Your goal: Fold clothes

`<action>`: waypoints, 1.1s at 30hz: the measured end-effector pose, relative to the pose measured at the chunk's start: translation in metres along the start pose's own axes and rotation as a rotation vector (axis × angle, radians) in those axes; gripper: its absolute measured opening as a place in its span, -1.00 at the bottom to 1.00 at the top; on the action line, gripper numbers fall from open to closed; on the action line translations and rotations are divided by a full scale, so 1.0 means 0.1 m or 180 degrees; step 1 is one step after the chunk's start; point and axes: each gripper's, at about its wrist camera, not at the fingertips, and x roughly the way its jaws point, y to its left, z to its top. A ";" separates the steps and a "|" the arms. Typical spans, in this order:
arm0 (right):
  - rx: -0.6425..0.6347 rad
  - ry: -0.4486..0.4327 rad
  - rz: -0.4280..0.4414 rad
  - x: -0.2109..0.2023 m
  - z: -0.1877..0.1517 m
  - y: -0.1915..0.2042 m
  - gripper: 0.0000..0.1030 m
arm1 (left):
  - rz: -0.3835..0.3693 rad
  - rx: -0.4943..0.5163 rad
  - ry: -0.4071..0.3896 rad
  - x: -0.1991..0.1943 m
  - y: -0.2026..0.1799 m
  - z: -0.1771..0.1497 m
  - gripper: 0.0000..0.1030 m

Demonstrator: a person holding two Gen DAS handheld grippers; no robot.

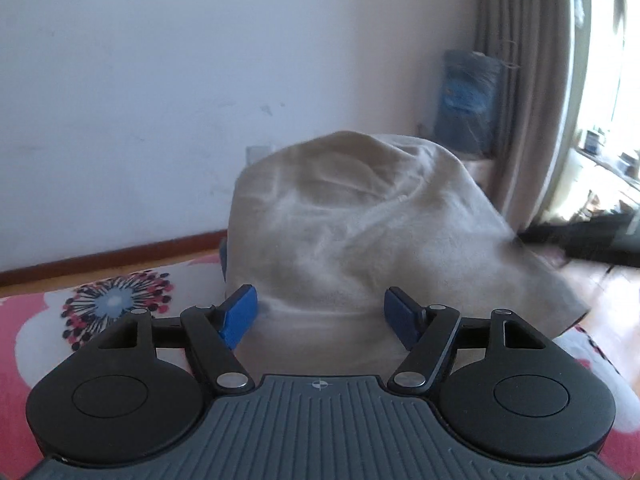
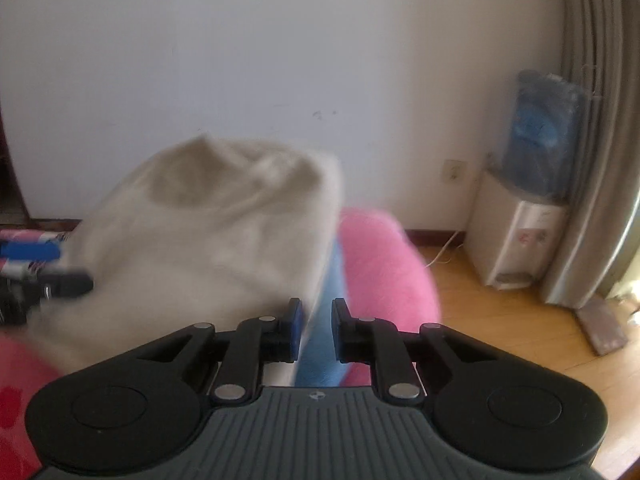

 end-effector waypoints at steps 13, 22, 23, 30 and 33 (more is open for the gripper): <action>0.0029 0.0233 0.0013 1.29 0.96 0.36 -0.70 | -0.0088 -0.0515 -0.0039 -0.08 0.14 -0.06 0.38; 0.1428 0.0233 0.0687 -0.06 0.42 -0.41 0.09 | -0.0422 -0.1051 0.0147 -0.20 0.56 -0.06 0.57; 0.1549 0.0362 0.0759 -0.12 0.31 -0.48 0.11 | -0.0460 -0.1192 0.0213 -0.17 0.61 -0.07 0.56; 0.2435 0.0883 0.1258 -0.02 -0.20 -0.79 0.18 | -0.0679 -0.1951 0.0510 -0.04 0.81 -0.16 0.14; 0.2421 0.0963 0.1360 0.06 -0.26 -0.68 0.20 | -0.0657 -0.1967 0.0544 -0.05 0.78 -0.18 0.00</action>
